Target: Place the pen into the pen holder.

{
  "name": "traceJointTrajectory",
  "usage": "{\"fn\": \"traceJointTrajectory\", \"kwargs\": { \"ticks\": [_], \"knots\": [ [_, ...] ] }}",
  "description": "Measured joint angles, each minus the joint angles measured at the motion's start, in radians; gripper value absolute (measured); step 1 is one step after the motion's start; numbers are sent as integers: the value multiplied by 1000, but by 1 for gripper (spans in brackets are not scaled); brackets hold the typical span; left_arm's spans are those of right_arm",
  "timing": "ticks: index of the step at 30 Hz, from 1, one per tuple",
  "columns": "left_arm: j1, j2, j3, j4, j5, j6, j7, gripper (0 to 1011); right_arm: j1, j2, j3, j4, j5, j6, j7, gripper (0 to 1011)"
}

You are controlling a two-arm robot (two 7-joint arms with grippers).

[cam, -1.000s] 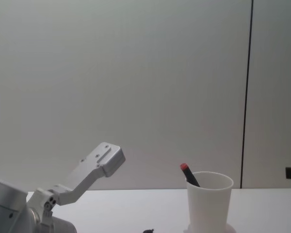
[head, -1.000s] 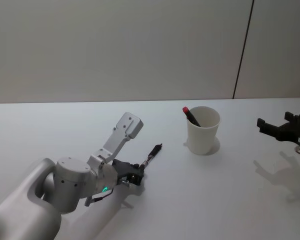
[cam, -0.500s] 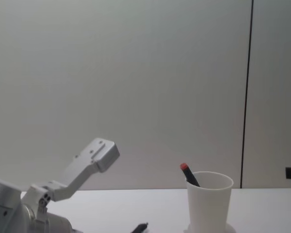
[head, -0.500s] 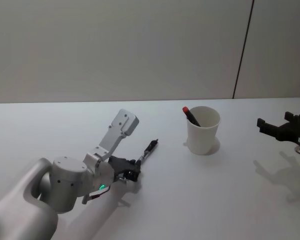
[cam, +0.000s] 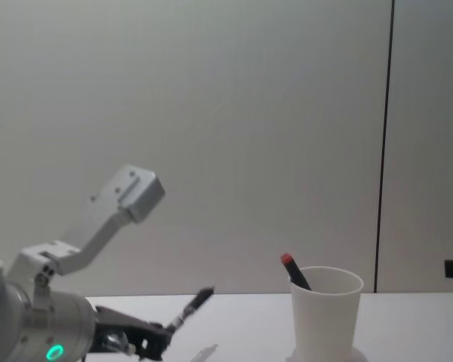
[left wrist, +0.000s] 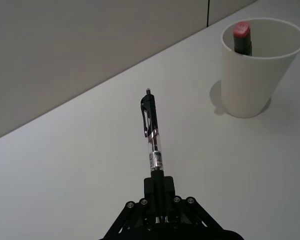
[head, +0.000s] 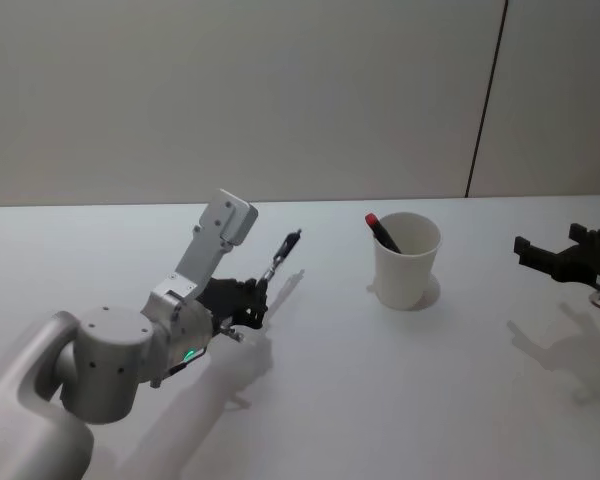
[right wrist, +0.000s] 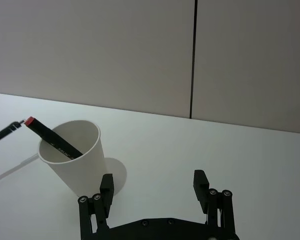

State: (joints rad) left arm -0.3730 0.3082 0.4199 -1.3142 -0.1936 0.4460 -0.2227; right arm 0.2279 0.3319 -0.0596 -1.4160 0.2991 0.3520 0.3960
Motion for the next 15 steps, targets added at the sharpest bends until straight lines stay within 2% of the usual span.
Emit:
{"fn": "traceJointTrajectory", "kwargs": {
  "ticks": [6, 15],
  "knots": [
    [33, 26, -12, -63, -10, -50, 28, 119, 0, 0, 0, 0, 0, 0, 0, 1002],
    [98, 78, -28, -159, -31, -142, 34, 119, 0, 0, 0, 0, 0, 0, 0, 1002]
  ]
}}
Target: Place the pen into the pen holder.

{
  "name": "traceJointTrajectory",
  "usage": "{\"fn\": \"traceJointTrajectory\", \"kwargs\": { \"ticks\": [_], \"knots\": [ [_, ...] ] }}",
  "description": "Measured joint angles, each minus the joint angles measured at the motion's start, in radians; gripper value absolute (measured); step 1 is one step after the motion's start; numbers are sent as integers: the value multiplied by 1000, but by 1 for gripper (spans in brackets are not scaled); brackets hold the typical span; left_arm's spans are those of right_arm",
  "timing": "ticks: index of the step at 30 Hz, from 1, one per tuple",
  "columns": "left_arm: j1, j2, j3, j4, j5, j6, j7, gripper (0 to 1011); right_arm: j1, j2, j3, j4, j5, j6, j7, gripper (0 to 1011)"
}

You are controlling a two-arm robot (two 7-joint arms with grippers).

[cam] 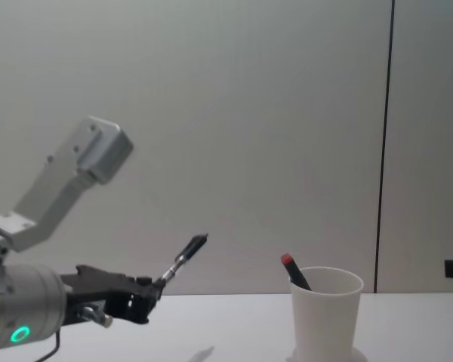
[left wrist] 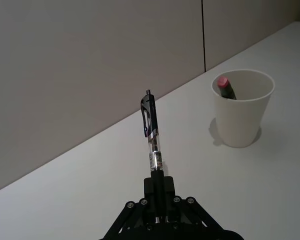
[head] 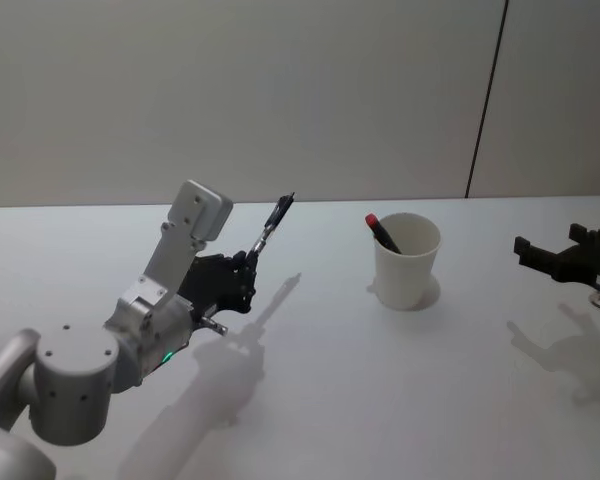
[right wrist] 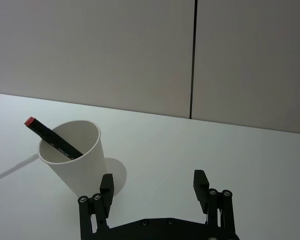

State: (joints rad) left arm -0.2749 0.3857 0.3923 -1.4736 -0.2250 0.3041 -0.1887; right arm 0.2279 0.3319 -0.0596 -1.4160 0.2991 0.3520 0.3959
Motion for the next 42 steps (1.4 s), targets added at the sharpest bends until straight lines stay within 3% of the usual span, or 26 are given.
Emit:
{"fn": "traceJointTrajectory", "kwargs": {
  "ticks": [10, 18, 30, 42],
  "knots": [
    [61, 40, -7, -90, -27, -93, -7, 120, 0, 0, 0, 0, 0, 0, 0, 1002],
    [81, 44, -3, -121, -39, -162, -37, 119, 0, 0, 0, 0, 0, 0, 0, 1002],
    [67, 13, 18, -112, -42, -249, -144, 119, 0, 0, 0, 0, 0, 0, 0, 1002],
    [23, -39, 46, -70, -5, -279, -244, 119, 0, 0, 0, 0, 0, 0, 0, 1002]
  ]
}}
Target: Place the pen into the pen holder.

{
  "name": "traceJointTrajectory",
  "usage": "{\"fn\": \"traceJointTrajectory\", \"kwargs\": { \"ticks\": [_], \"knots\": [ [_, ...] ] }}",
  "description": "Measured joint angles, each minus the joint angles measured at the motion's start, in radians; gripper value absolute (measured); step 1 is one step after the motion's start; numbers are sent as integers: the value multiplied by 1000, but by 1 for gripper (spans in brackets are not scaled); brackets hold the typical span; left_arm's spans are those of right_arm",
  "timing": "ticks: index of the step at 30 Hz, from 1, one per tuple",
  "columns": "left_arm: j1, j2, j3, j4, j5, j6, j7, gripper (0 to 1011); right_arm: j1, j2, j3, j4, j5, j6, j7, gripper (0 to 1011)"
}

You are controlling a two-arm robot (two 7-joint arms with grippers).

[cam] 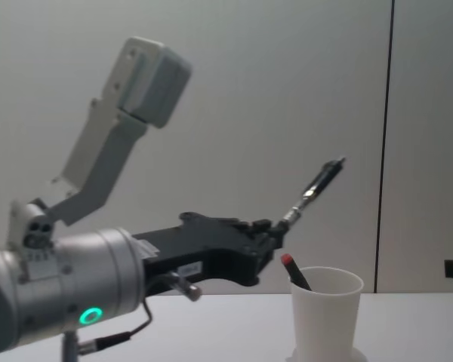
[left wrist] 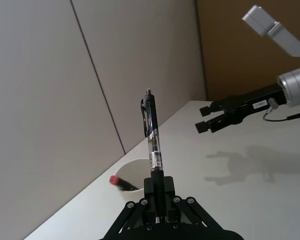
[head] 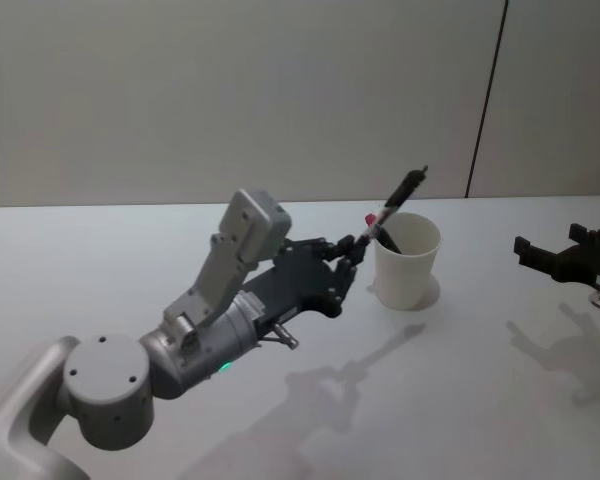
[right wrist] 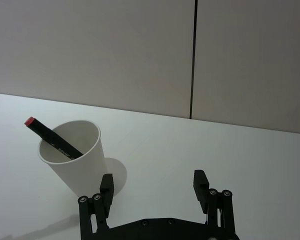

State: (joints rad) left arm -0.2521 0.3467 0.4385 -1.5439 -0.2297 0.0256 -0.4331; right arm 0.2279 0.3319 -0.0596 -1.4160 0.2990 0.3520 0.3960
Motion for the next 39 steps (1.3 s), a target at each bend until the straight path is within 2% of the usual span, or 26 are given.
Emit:
{"fn": "traceJointTrajectory", "kwargs": {
  "ticks": [12, 24, 39],
  "knots": [
    [-46, -55, 30, 61, 33, -16, -77, 119, 0, 0, 0, 0, 0, 0, 0, 1002],
    [-83, -98, 53, 119, 39, -29, -137, 119, 0, 0, 0, 0, 0, 0, 0, 1002],
    [-102, -125, 70, 157, 29, -34, -172, 119, 0, 0, 0, 0, 0, 0, 0, 1002]
  ]
}}
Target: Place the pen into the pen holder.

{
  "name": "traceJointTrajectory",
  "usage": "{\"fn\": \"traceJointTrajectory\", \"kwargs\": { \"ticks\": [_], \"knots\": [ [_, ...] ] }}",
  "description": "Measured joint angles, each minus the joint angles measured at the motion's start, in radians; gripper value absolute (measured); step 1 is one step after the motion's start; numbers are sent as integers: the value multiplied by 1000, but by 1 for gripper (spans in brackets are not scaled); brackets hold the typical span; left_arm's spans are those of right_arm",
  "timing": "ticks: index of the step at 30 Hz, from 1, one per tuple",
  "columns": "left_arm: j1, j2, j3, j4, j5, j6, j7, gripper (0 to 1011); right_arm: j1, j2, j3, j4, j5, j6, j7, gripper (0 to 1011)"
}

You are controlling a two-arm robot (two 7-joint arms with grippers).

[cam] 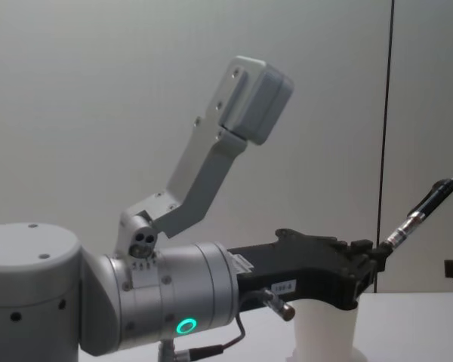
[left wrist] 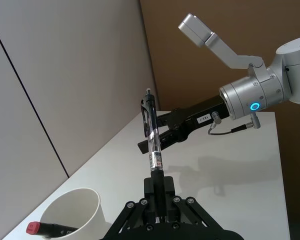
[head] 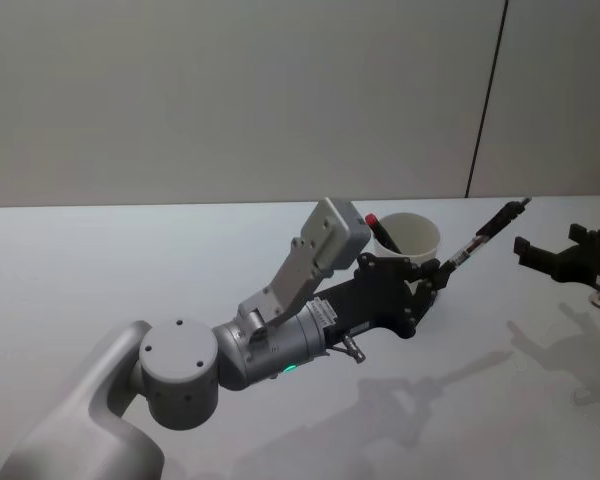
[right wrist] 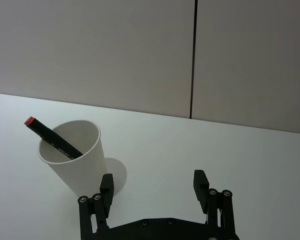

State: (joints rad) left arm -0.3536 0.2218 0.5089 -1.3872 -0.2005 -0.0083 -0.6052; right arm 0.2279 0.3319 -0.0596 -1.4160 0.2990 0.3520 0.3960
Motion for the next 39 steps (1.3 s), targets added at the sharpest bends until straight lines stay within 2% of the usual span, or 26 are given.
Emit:
{"fn": "traceJointTrajectory", "kwargs": {
  "ticks": [7, 15, 28, 39],
  "knots": [
    [-4, -5, 4, 8, -2, -1, -7, 119, -1, 1, 0, 0, 3, -4, 5, 1002],
    [-6, -8, 6, 12, -4, -2, -11, 119, -8, 9, 8, -6, 29, -20, 32, 1002],
    [-7, -10, 7, 15, -5, -2, -13, 119, -43, 47, 46, -29, 141, -42, 153, 1002],
    [-8, -11, 7, 16, -5, -2, -14, 119, -68, 80, 74, -38, 226, -23, 242, 1002]
  ]
}}
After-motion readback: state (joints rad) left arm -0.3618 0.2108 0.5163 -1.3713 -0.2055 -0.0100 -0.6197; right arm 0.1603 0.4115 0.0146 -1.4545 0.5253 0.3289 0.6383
